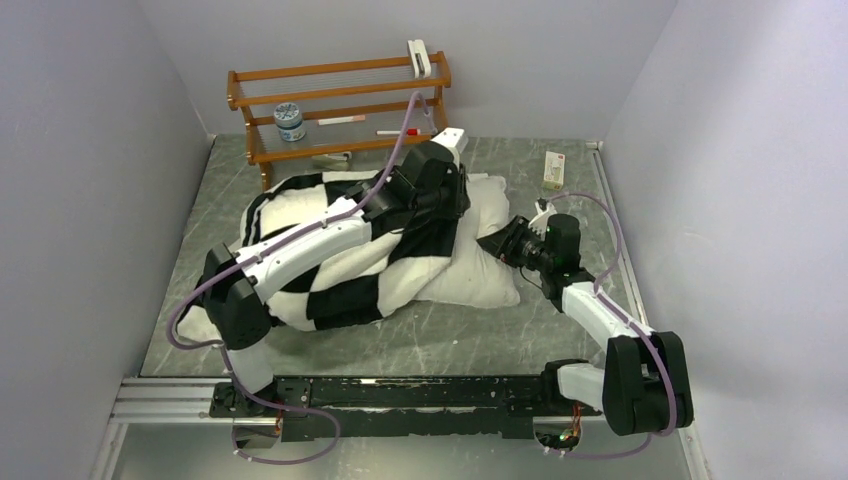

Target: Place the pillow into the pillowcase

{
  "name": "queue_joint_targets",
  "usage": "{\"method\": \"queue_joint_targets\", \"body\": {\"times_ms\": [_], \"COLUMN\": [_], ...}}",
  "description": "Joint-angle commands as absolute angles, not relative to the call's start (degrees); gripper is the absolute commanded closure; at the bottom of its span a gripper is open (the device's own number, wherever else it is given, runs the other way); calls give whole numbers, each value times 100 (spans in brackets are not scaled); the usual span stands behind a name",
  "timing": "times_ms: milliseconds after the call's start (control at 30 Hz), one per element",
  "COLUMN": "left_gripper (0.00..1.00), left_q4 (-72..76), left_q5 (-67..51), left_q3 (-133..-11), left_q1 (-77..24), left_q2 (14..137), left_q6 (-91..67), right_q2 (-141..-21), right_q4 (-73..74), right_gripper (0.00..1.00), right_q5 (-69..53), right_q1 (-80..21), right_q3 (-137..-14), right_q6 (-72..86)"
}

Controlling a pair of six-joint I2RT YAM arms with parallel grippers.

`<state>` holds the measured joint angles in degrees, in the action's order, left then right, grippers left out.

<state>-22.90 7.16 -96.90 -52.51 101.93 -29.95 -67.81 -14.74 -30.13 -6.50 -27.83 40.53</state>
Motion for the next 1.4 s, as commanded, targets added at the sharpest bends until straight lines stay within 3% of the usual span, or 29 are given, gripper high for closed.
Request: {"method": "queue_joint_targets", "body": {"times_ms": [0,133,333,567,667,933,967,1000,1033,1067,1100,1367], "left_gripper": [59,43,42,41,35,30,31,40,56,79,92,95], "left_q4": [-3049,-3873,-4176,-3973,-3870,-2950,-2882,-2860,-2868,-2884,-2903,-1929], "left_q5": [1333,2617,2195,1470,1094,885,897,941,1057,1242,1416,1745], "left_q3": [-10211,-9979,-9289,-8895,-9023,-9134,-9208,-9309,-9456,-9614,-9781,-10577], "left_q1": [-5599,-5964,-5712,-4750,-4694,-4693,-4693,-4693,-4693,-4694,-4693,-4449], "left_q2": [10006,9542,8886,8448,8724,9660,9789,9935,10055,10187,10283,10288], "left_q6": [-2660,-2401,-2724,-2199,-1765,-1585,-1544,-1492,-1436,-1418,-1392,-1802], "right_q2": [-6784,-6771,-6309,-5696,-5517,-5239,-5231,-5223,-5209,-5193,-5192,-5743], "right_q4": [-1194,-521,839,1589,1972,1381,1184,998,805,603,281,-2014], "right_gripper": [57,39,24,18,16,16,16,17,16,16,16,16], "right_q5": [-3376,-2936,-2436,-2210,-1869,-2709,-2827,-2887,-2928,-3002,-3101,-3700], "right_q1": [-893,-897,-933,-1477,-1744,-2482,-2572,-2646,-2718,-2780,-2813,-3021], "right_q3": [-2858,-3337,-4286,-4735,-4728,-4250,-4114,-3964,-3831,-3699,-3570,-2979], "right_q6": [4133,3801,3277,3103,2950,2758,2760,2771,2757,2724,2709,2742]}}
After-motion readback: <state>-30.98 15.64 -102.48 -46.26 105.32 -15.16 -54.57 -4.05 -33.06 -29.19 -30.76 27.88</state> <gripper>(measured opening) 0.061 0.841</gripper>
